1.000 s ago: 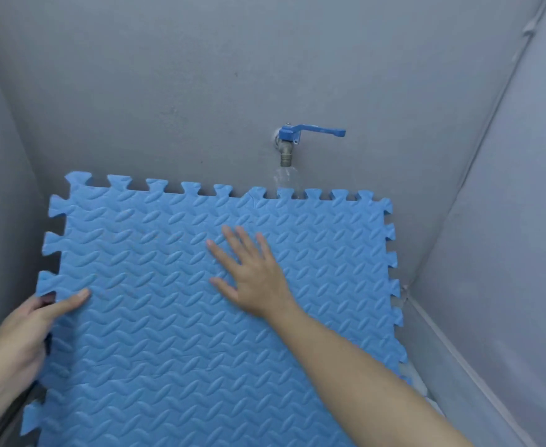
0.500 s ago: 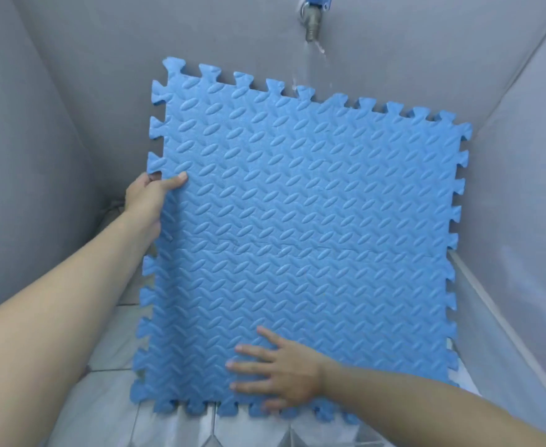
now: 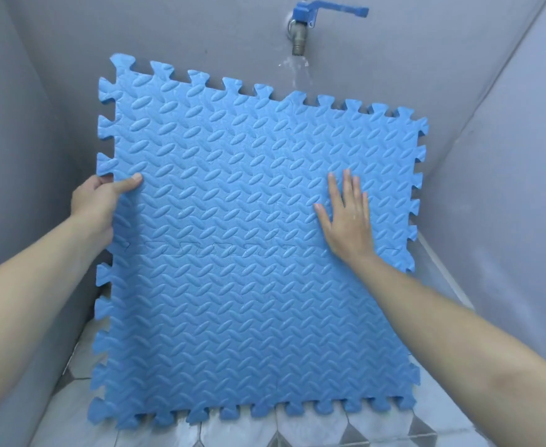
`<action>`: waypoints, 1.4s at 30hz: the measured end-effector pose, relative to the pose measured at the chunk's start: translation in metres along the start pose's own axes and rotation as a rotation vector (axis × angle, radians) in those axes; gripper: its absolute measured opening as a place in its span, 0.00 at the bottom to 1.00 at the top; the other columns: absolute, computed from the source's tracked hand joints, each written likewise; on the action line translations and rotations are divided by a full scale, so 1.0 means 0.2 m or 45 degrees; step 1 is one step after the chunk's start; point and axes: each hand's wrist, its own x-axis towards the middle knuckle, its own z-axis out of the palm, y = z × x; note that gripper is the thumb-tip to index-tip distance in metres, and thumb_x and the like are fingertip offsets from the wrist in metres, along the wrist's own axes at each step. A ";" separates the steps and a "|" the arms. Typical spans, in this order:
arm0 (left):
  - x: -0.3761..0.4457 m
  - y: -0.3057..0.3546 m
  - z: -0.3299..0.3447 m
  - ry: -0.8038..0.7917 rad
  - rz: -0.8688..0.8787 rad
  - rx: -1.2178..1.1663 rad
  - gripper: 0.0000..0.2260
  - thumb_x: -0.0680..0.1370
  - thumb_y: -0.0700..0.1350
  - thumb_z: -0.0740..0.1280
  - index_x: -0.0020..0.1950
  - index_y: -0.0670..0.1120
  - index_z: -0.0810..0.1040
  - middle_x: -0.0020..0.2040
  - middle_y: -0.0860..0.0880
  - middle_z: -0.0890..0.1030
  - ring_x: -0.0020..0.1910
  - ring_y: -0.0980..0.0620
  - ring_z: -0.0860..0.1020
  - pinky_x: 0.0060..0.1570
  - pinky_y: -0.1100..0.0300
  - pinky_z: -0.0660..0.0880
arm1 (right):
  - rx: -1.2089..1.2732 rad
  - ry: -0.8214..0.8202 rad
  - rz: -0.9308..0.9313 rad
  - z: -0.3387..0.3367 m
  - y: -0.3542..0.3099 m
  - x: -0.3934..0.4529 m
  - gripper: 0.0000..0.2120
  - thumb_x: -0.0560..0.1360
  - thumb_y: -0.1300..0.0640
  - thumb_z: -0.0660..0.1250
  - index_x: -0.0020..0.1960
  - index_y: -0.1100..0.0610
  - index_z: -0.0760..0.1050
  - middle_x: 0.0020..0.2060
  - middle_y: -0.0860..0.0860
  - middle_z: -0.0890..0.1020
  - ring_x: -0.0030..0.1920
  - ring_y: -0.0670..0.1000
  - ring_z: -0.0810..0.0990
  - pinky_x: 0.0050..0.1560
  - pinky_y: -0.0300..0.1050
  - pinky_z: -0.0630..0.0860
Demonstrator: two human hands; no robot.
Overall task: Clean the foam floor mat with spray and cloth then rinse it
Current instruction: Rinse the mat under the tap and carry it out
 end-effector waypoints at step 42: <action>-0.02 -0.07 0.10 0.051 0.020 0.129 0.21 0.70 0.51 0.75 0.56 0.41 0.76 0.66 0.49 0.73 0.60 0.47 0.71 0.57 0.49 0.68 | -0.051 0.441 -0.127 -0.60 -0.38 0.67 0.46 0.66 0.74 0.55 0.78 0.60 0.35 0.77 0.52 0.36 0.78 0.52 0.36 0.77 0.52 0.38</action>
